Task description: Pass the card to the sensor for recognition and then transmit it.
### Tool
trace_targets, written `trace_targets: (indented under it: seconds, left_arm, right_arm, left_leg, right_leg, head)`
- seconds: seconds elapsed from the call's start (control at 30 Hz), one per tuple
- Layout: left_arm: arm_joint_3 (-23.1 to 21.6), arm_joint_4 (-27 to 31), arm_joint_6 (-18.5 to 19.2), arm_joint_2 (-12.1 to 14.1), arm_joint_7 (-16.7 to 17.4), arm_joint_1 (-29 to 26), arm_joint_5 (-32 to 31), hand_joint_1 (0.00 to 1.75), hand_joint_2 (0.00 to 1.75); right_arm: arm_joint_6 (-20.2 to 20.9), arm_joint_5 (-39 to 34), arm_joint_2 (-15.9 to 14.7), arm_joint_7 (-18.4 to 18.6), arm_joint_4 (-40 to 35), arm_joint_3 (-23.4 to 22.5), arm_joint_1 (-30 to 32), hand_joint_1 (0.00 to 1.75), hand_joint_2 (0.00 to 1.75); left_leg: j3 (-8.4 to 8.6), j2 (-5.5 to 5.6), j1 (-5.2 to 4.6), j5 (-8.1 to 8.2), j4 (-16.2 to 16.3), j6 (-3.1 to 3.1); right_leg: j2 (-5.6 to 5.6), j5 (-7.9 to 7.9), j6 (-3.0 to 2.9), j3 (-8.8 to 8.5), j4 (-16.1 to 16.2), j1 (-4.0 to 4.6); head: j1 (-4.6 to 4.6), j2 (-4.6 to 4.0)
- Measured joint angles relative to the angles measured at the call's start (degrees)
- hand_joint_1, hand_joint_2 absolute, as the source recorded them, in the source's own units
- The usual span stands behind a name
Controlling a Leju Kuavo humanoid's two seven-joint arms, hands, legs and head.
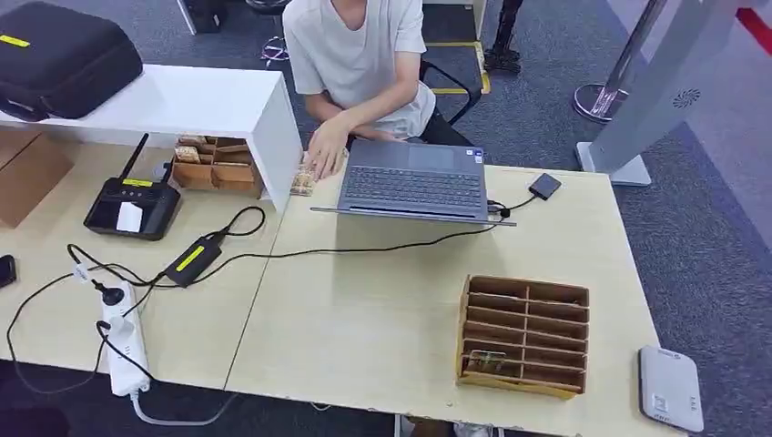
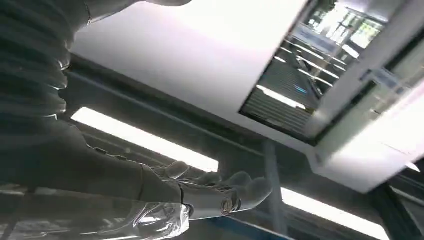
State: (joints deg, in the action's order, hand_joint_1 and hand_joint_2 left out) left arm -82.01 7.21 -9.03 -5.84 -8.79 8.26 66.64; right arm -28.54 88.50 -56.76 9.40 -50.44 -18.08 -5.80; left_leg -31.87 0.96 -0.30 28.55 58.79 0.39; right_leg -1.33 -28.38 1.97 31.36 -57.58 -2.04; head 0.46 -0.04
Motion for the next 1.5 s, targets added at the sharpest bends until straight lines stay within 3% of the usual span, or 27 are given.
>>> trace_targets:
  seconds: [0.17,0.23,0.33,0.53,0.63,0.8,0.97,1.1,1.27,1.5]
  left_arm:
    - [0.00,0.00,-0.13,-0.09,0.44,0.05,0.22,0.00,1.75]
    - [0.00,0.00,-0.13,-0.15,0.61,0.11,0.44,0.00,1.75]
    - [0.00,0.00,-0.13,-0.20,0.83,0.16,0.83,0.00,1.75]
    - [0.00,0.00,-0.11,-0.33,0.96,0.23,1.49,0.00,1.75]
    - [0.00,0.00,-0.09,-0.33,0.98,0.25,1.70,0.00,1.75]
    - [0.00,0.00,-0.09,-0.33,1.49,0.40,2.19,0.00,1.75]
    - [0.00,0.00,-0.20,-0.37,2.47,0.63,2.30,0.00,1.75]
    - [0.00,0.00,-0.28,-0.39,2.86,0.75,2.38,0.00,1.75]
    - [0.00,0.00,-0.33,-0.37,2.91,0.77,2.40,0.00,1.75]
    - [0.00,0.00,-0.35,-0.37,2.95,0.77,2.40,0.00,1.75]
  right_arm:
    - [9.07,1.11,-1.20,5.66,5.91,-3.58,2.48,0.00,1.75]
    - [10.49,1.11,-1.35,6.84,9.86,-5.26,4.33,0.00,1.75]
    - [9.50,1.16,-0.43,8.28,15.87,-8.70,8.46,0.00,1.75]
    - [10.29,1.48,6.96,15.06,27.17,-9.85,10.86,0.00,1.75]
    - [10.72,1.53,10.16,15.98,30.61,-9.59,10.82,0.00,1.75]
    - [17.53,1.51,14.76,17.60,34.29,-9.15,9.72,0.00,1.75]
    - [24.06,0.24,25.25,21.02,36.93,-9.00,8.31,0.00,1.75]
    - [26.14,0.06,32.22,22.10,37.75,-9.00,7.29,0.00,1.75]
    - [26.56,0.06,35.16,22.27,38.07,-9.00,6.59,0.00,1.75]
    - [27.88,-0.26,36.87,21.48,38.25,-9.02,6.12,0.00,1.75]
  left_leg:
    - [0.10,-0.12,0.00,0.00,0.02,0.00]
    - [0.10,-0.09,0.00,0.00,0.02,0.01]
    - [0.06,0.00,0.00,0.01,0.00,0.00]
    - [0.13,-0.21,0.08,0.10,-0.08,0.01]
    - [0.17,-0.31,0.02,0.10,-0.11,0.02]
    - [0.25,-0.37,0.14,0.03,-0.11,-0.08]
    - [0.25,-0.38,0.29,0.03,-0.12,-0.10]
    - [0.26,-0.40,0.27,0.01,-0.14,-0.13]
    - [0.24,-0.39,0.26,-0.01,-0.13,-0.16]
    - [0.24,-0.40,0.22,-0.01,-0.13,-0.15]
  right_leg:
    - [0.11,0.01,0.00,0.00,0.01,0.00]
    - [0.09,0.01,0.01,-0.02,0.02,0.01]
    - [-0.02,-0.01,0.01,-0.03,0.02,0.01]
    - [0.28,-0.02,-0.02,0.00,0.02,0.09]
    - [0.41,-0.02,-0.02,0.05,-0.05,-0.01]
    - [0.45,-0.01,-0.05,-0.03,-0.05,0.10]
    - [0.48,0.00,-0.08,-0.04,-0.08,0.22]
    - [0.50,-0.03,-0.15,-0.02,-0.14,0.19]
    - [0.49,-0.03,-0.15,-0.03,-0.14,0.19]
    - [0.49,-0.02,-0.15,-0.04,-0.14,0.16]
  head:
    - [0.02,0.00]
    - [-0.04,0.00]
    - [0.00,0.00]
    - [0.00,0.00]
    - [-0.09,0.00]
    - [-0.07,0.00]
    - [0.04,0.00]
    - [-0.04,0.00]
    - [0.00,0.00]
    - [-0.02,0.00]
